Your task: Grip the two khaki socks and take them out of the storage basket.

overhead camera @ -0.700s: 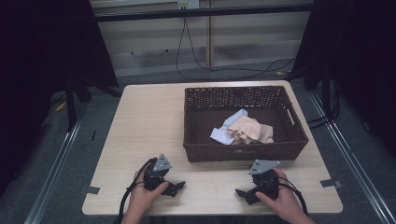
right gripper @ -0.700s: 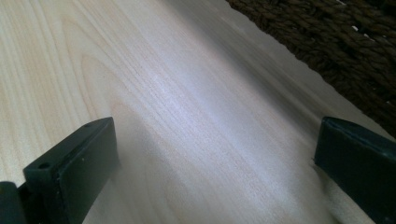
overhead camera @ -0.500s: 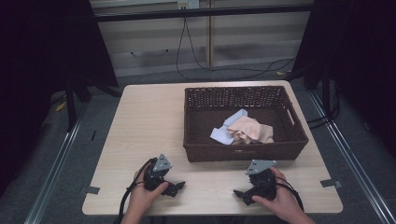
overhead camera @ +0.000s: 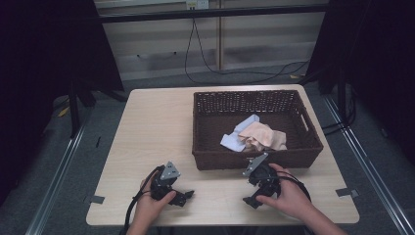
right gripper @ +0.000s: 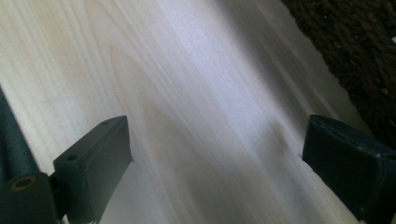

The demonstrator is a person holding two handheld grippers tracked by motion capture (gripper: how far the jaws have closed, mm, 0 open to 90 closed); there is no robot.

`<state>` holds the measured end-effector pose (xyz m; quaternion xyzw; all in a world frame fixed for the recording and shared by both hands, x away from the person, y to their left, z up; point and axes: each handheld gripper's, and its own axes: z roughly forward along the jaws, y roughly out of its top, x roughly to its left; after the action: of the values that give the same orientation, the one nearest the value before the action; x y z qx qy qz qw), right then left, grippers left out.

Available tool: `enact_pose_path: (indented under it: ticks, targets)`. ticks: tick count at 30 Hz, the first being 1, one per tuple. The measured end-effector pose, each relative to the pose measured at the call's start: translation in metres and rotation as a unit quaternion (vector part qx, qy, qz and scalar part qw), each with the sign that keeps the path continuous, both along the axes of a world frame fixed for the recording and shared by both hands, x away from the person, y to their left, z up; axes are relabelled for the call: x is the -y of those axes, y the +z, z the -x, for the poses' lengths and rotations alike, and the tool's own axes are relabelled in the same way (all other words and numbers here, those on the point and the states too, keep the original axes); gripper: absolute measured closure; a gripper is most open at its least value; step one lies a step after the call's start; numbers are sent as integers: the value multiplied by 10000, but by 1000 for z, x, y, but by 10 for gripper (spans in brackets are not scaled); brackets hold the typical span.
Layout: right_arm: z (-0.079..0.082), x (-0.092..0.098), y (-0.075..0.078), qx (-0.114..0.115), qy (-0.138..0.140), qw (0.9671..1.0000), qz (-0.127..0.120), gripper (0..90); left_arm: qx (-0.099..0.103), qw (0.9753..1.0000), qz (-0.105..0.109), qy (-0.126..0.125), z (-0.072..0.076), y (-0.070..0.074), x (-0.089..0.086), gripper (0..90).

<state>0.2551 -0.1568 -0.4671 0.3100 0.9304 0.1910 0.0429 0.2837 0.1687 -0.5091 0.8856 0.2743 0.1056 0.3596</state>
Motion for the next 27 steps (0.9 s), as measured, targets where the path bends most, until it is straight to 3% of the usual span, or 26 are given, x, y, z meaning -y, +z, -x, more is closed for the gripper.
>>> enact_pose_path:
  ticks: [9, 27]
  targets:
    - [-7, -1, 17, -296, 285, 9983, 415, 82, 3, 10000, -2, -3, 0, 0, 0, 0]
    - [-17, 6, 54, -516, 530, 9963, 441, 83, 2, 10000, 20, -3, 0, 0, 0, 0]
